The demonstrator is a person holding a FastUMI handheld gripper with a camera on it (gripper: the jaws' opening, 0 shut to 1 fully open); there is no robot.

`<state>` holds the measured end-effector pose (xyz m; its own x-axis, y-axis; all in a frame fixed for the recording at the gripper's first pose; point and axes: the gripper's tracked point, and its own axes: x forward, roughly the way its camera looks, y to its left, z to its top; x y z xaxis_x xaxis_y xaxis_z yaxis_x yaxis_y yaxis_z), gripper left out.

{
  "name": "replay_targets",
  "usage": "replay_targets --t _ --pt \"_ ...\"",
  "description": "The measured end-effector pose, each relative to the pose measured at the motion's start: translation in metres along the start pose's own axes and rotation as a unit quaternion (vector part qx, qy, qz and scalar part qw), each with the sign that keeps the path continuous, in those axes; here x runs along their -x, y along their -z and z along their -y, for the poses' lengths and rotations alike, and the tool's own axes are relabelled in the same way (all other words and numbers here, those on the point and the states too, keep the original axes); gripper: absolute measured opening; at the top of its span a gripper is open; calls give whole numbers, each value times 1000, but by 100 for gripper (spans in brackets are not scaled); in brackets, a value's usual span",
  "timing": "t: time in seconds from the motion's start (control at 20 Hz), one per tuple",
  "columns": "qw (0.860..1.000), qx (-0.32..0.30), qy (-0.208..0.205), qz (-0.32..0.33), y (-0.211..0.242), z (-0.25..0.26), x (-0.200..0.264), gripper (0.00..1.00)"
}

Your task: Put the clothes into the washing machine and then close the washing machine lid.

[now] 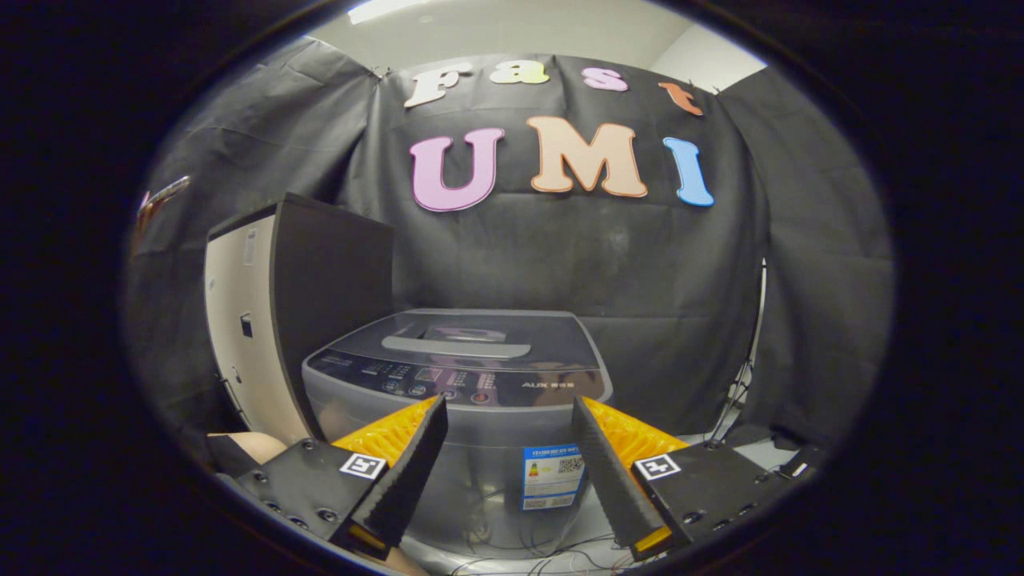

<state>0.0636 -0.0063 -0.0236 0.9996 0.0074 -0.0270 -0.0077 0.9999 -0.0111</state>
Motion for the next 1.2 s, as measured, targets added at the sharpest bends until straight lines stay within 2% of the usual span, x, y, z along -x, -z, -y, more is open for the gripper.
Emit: replay_targets --t 0.55,1.2 --pt "999 -8 31 -7 3 14 14 97" --pt "999 -13 34 12 -6 17 37 97"
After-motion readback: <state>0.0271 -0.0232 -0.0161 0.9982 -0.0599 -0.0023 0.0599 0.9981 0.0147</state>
